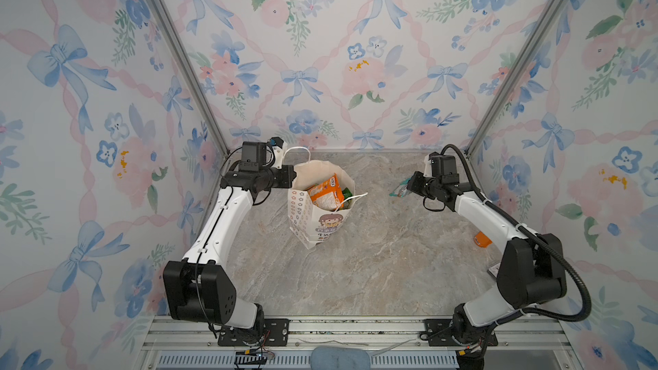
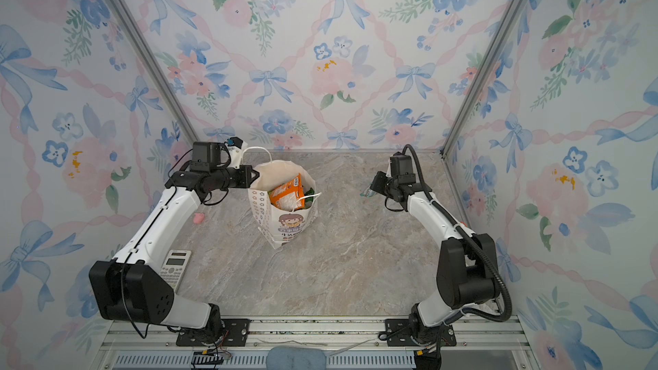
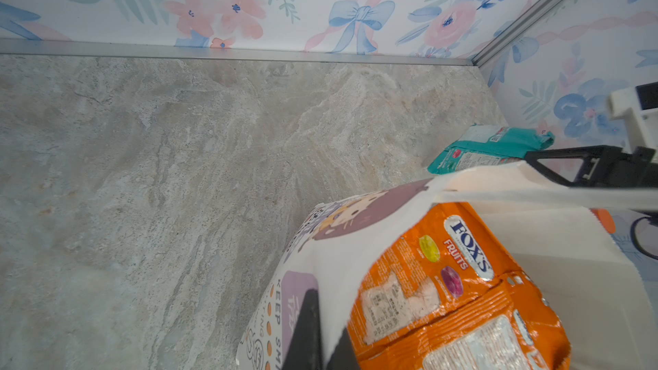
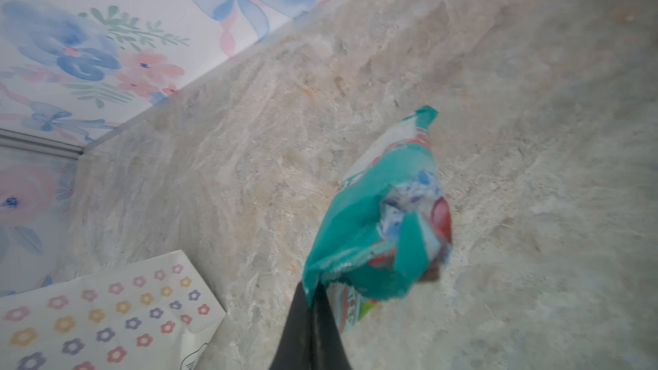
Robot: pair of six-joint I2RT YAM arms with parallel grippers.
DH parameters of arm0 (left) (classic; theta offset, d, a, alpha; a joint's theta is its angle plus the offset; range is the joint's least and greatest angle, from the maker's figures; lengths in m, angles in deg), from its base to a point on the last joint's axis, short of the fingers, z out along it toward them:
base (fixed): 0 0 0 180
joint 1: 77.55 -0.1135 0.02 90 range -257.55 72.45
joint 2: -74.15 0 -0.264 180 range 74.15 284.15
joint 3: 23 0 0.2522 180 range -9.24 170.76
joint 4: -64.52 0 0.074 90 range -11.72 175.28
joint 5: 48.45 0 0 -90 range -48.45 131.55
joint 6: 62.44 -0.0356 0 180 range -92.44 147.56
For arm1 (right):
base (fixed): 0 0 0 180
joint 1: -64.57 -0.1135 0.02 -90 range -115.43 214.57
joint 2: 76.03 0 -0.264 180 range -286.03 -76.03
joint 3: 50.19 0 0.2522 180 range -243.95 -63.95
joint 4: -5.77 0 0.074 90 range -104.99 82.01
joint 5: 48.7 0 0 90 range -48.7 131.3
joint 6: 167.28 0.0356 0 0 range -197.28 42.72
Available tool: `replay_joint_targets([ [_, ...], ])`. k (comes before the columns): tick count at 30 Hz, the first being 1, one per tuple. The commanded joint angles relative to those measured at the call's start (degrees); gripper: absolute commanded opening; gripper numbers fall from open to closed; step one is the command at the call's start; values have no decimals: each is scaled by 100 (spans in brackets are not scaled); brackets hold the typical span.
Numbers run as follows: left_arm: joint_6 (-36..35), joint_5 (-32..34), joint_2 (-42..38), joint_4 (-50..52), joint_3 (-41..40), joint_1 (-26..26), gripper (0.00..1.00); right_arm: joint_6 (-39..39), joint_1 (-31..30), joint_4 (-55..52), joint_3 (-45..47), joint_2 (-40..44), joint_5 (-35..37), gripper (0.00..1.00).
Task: Place the snacks into the paper bag
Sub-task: Pick up the snack from the top-right of the table, then place the snack in the paper bag.
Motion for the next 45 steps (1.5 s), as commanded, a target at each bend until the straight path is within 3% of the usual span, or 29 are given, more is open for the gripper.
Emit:
replay_joint_targets([
  [1, -55, -179, -38, 99, -124, -25, 0, -217, -278, -183, -503, 434, 199, 0],
  [12, -21, -211, -45, 86, -151, -25, 0, -816, -1278, -461, -2334, 540, 306, 0],
  [27, -20, -194, -29, 77, -168, -24, 0, -1356, -2781, -757, -4482, -518, -211, 0],
  [45, -16, -194, -48, 78, -168, -27, 0, -1405, -3559, -1102, -4274, -775, -266, 0],
])
